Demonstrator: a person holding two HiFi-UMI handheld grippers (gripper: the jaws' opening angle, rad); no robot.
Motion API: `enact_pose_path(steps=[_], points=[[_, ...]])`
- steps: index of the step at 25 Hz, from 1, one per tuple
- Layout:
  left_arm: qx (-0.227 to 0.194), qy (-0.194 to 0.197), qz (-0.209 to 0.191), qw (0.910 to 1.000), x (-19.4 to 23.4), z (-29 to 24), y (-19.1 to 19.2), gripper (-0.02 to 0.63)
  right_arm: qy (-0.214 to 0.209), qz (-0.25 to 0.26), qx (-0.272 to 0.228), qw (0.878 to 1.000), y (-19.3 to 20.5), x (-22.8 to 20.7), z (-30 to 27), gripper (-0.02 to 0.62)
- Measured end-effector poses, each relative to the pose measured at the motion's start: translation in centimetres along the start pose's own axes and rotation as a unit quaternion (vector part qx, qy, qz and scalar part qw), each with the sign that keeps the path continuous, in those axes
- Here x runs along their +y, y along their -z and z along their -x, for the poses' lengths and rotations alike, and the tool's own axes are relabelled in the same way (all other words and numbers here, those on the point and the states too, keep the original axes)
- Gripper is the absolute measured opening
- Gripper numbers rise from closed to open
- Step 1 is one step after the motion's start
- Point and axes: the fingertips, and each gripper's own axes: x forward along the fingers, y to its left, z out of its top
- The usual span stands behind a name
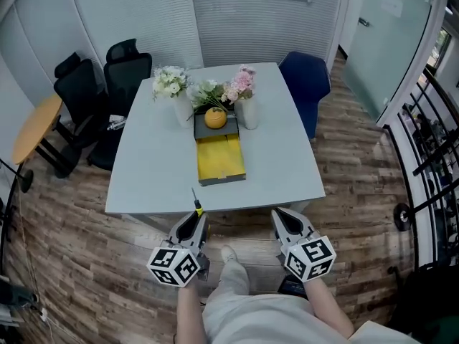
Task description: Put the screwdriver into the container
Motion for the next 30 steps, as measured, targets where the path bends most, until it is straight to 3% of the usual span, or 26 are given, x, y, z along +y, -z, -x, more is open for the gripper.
enact_pose_path(steps=[8, 15, 30], points=[[0.019, 0.02, -0.001, 0.9996, 8.7, -9.2, -5.6, 0.069, 0.02, -0.007, 0.007, 1.0, -3.9, -2.5, -12.5, 0.015], [0.038, 0.038, 0.003, 0.9986, 14.0, -14.8, -7.7, 0.069, 0.035, -0.007, 0.009, 0.999, -5.9, -4.1, -20.1, 0.015], [0.062, 0.08, 0.002, 0.9949, 15.8, -19.8, -8.2, 0.069, 0.072, -0.01, 0.009, 0.997, -6.8, -6.4, -23.4, 0.015]])
